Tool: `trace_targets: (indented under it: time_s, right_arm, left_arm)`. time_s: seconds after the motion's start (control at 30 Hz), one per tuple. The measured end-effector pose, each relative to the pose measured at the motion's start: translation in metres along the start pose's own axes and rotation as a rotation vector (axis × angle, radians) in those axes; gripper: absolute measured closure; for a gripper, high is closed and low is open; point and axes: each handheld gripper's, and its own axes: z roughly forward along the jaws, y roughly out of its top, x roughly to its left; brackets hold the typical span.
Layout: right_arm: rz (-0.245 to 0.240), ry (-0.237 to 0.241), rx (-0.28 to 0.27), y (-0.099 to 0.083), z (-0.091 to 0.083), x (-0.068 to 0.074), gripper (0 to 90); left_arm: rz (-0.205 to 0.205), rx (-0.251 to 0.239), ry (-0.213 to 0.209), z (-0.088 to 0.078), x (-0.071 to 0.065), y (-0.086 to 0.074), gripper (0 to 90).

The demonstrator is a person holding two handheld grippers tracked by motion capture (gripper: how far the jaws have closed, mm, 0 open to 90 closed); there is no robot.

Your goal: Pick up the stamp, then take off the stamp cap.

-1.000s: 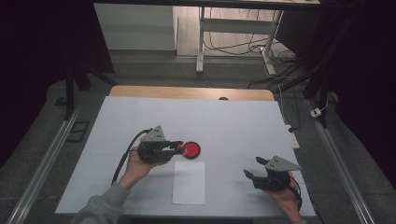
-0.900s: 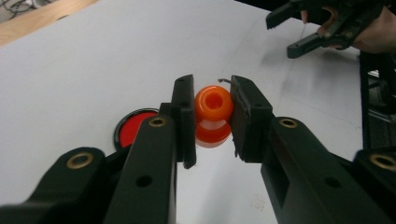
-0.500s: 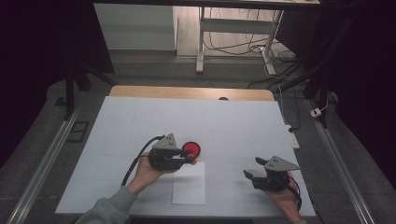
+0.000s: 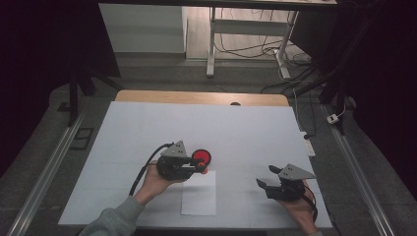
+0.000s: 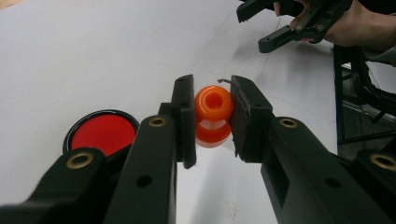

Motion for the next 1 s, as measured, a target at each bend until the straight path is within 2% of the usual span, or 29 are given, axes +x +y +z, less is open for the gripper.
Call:
trace_targets:
  time_s: [0.57,0.9,0.97,1.0]
  right_arm:
    - [-0.025,0.021,-0.026,0.006,0.003,0.007,29.5]
    - [-0.013,0.047,-0.048,0.014,0.006,0.014,29.7]
    - [-0.007,0.048,-0.059,0.016,0.006,0.017,30.4]
    - [0.0,0.064,-0.081,0.019,0.007,0.02,30.4]
  left_arm:
    - [0.003,-0.01,0.009,-0.003,-0.002,0.001,71.7]
    - [-0.007,-0.009,0.003,-0.002,0.0,0.0,71.7]
    - [-0.012,-0.017,-0.004,-0.003,0.001,0.0,71.7]
    - [-0.016,-0.023,-0.009,-0.003,0.001,0.0,71.7]
